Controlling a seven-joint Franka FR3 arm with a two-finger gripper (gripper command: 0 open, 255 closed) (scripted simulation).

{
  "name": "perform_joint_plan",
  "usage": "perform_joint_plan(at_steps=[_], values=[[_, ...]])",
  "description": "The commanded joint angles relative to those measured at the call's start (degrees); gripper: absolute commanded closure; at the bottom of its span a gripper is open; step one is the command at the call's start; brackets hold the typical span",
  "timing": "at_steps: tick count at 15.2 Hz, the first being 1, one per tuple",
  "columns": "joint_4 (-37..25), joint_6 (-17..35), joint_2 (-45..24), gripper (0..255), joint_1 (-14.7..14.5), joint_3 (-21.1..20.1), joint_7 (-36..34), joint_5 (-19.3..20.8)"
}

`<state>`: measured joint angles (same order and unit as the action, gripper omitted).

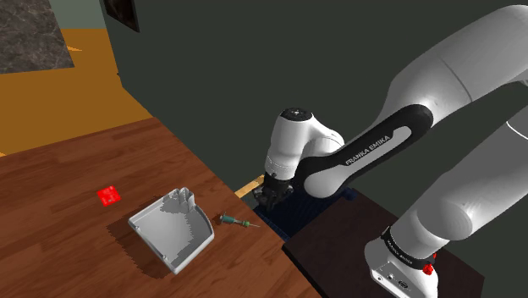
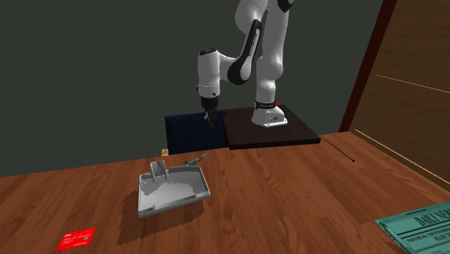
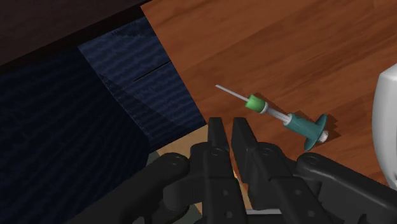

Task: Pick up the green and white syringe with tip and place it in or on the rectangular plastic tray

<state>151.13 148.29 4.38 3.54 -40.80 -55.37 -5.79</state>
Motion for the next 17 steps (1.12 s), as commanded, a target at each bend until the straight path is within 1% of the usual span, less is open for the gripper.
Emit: perform_joint_plan(at_steps=[1, 6, 7, 9, 10, 11, 12, 14, 17], values=[[0.0, 0.0, 0.0, 255, 0.0, 0.0, 0.0, 0.0], [0.0, 0.0, 0.0, 255, 0.0, 0.0, 0.0, 0.0], [0.0, 0.0, 0.0, 0, 0.0, 0.0, 0.0, 0.0], [-3.85, 1.47, -7.04, 0, 1.65, -1.07, -8.69, 11.96], [-6.03, 1.55, -10.52, 0, 1.32, -0.49, -13.1, 18.05], [-8.34, 1.3, -13.81, 0, 0.11, 0.81, -17.01, 23.51], [-10.73, 0.85, -16.83, 0, -1.76, 2.61, -20.28, 28.1], [-15.62, -0.36, -22.23, 0, -5.96, 6.31, -25.1, 35.1], [-23.22, -2.6, -29.51, 0, -11.69, 10.79, -29.63, 42.28]])
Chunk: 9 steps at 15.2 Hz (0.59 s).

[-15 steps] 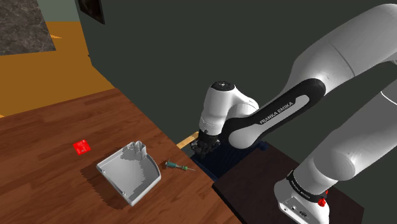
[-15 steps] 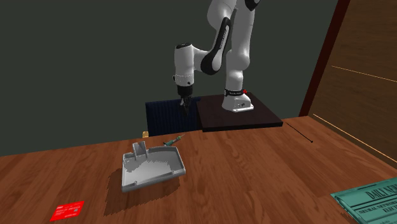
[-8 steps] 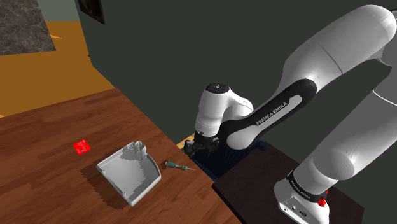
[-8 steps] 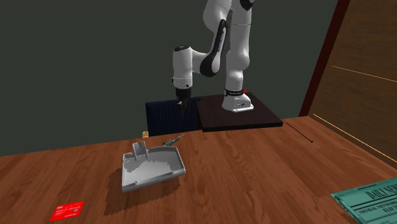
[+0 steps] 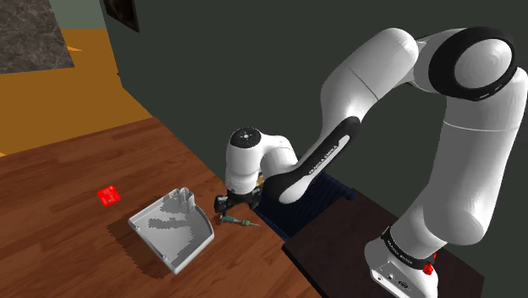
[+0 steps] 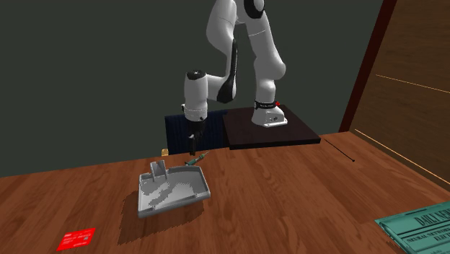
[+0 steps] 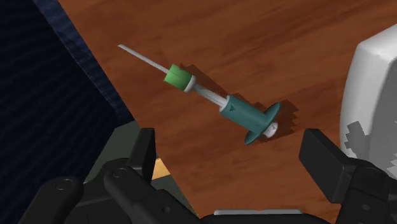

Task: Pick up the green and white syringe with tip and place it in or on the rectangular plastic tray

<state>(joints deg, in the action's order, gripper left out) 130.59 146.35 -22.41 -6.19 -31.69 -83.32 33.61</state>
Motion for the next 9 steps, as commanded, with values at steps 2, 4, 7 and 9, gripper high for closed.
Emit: perform_joint_plan(at_steps=[2, 4, 7, 9], values=[[-7.91, -2.32, -7.28, 0, -5.28, 4.0, -3.49, 6.3], [-8.5, -2.01, -8.28, 0, -5.86, 4.7, -3.94, 7.06], [-9.17, -0.78, -10.32, 0, -6.68, 6.11, -5.07, 8.8], [-9.68, 0.02, -11.7, 0, -7.22, 7.04, -5.79, 9.92]])
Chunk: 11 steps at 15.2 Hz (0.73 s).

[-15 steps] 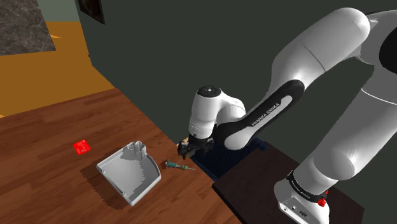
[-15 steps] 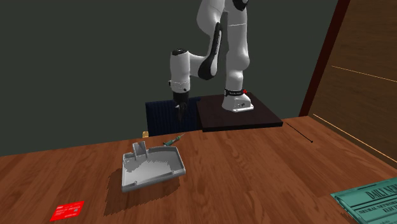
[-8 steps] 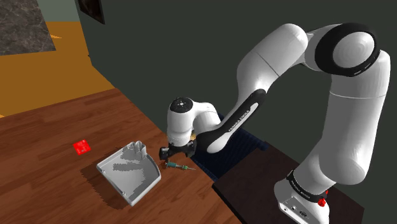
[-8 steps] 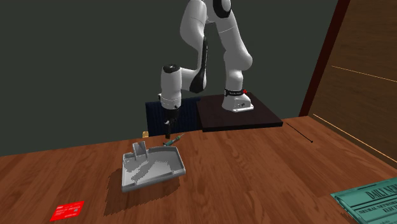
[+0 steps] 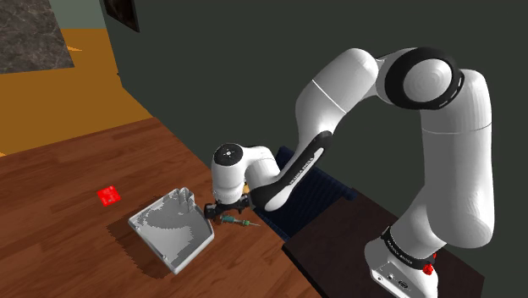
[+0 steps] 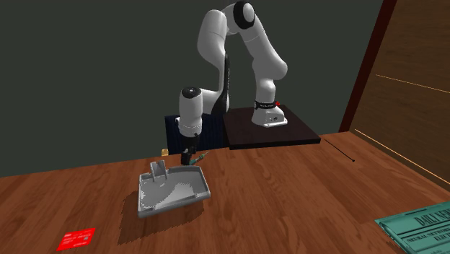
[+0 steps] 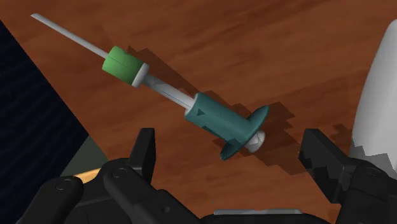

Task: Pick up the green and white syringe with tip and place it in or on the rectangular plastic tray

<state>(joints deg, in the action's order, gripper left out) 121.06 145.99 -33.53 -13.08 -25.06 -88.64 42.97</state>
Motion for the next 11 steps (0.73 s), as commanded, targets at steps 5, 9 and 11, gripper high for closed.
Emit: perform_joint_plan(at_steps=[5, 9, 11], values=[[-0.59, 1.01, -1.67, 0, -0.76, 1.15, -1.03, 1.41], [-0.59, 1.01, -1.67, 0, -0.76, 1.15, -1.03, 1.41], [-0.58, 1.03, -1.68, 255, -0.77, 1.16, -1.04, 1.42]])
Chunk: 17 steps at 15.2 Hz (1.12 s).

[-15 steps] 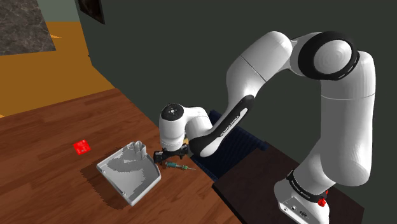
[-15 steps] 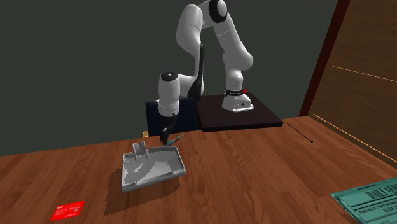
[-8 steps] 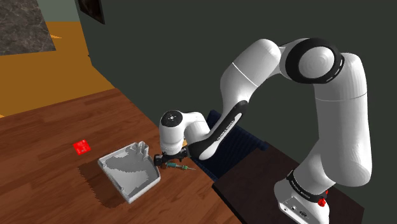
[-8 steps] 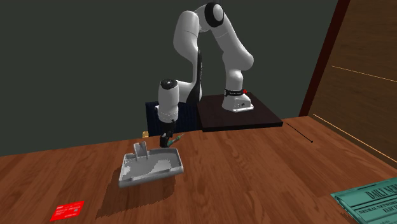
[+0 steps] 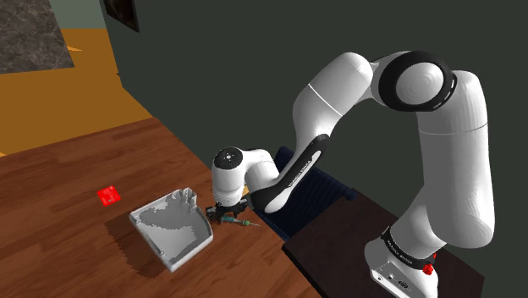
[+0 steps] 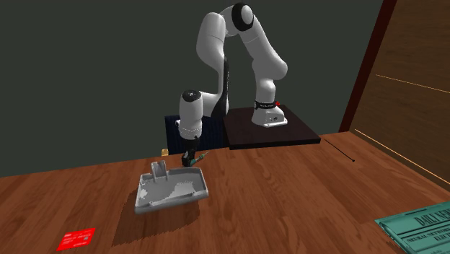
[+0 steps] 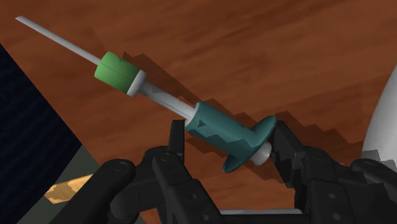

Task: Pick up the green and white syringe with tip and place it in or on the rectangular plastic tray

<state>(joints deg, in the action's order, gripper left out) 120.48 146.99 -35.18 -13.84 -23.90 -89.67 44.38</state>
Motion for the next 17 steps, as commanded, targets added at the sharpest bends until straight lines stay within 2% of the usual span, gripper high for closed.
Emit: perform_joint_plan(at_steps=[1, 8, 17], values=[[0.0, 0.02, -0.02, 255, -0.01, 0.0, 0.0, 0.0], [-0.01, 0.01, -0.02, 255, -0.01, -0.01, 0.0, -0.01], [2.01, -3.59, 6.17, 255, 3.08, -4.11, 4.17, -5.26]])
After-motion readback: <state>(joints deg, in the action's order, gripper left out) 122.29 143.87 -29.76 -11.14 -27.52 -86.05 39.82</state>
